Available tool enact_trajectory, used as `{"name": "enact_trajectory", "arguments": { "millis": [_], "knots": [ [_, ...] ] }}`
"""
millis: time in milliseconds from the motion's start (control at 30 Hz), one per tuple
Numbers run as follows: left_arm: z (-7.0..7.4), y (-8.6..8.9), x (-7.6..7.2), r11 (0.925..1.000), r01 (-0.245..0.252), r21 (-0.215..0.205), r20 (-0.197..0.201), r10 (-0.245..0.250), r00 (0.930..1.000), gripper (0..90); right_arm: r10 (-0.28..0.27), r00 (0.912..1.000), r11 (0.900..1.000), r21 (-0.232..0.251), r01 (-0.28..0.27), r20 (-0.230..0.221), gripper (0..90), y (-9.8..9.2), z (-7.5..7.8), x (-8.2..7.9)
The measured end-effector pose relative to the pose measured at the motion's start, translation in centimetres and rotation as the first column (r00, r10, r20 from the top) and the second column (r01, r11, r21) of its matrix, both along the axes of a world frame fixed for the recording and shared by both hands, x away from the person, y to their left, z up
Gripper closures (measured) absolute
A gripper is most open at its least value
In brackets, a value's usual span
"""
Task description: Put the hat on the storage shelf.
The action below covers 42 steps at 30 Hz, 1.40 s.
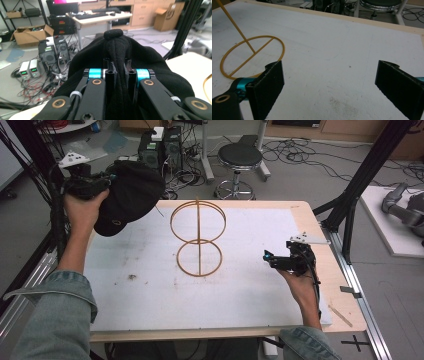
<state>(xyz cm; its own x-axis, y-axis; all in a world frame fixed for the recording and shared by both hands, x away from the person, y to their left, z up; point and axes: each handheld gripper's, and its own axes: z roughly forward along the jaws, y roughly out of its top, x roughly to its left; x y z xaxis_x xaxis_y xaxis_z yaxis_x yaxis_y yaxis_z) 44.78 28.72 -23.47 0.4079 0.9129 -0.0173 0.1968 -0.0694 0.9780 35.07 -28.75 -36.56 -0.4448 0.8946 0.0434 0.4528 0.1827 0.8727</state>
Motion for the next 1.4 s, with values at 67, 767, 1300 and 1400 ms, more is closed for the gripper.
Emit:
{"name": "enact_trajectory", "arguments": {
  "millis": [67,767,1300,1400],
  "knots": [
    [0.6,0.2,-0.4,0.9996,0.013,-0.025,0.018,-0.012,0.9998,83.8,0.0,1.0,1.0,0.002,0.0,0.0,8.2,0.0,0.0,0.0],
    [3.2,-1.7,-1.7,0.9527,0.229,-0.2,0.096,-0.214,0.9722,83.7,0.004,1.0,1.0,0.01,-0.004,0.009,8.2,0.0,0.4,-0.2],
    [4.0,-5.9,-2.3,0.9002,0.388,-0.199,0.1,-0.375,0.9217,83.7,0.006,0.9998,1.0,0.019,-0.006,0.02,8.2,-0.1,0.8,-0.4],
    [3.9,-6.5,-2.4,0.8941,0.403,-0.195,0.091,-0.393,0.915,83.7,0.01,0.9997,1.0,0.014,-0.01,0.022,8.2,0.0,0.8,-0.4]
  ]
}}
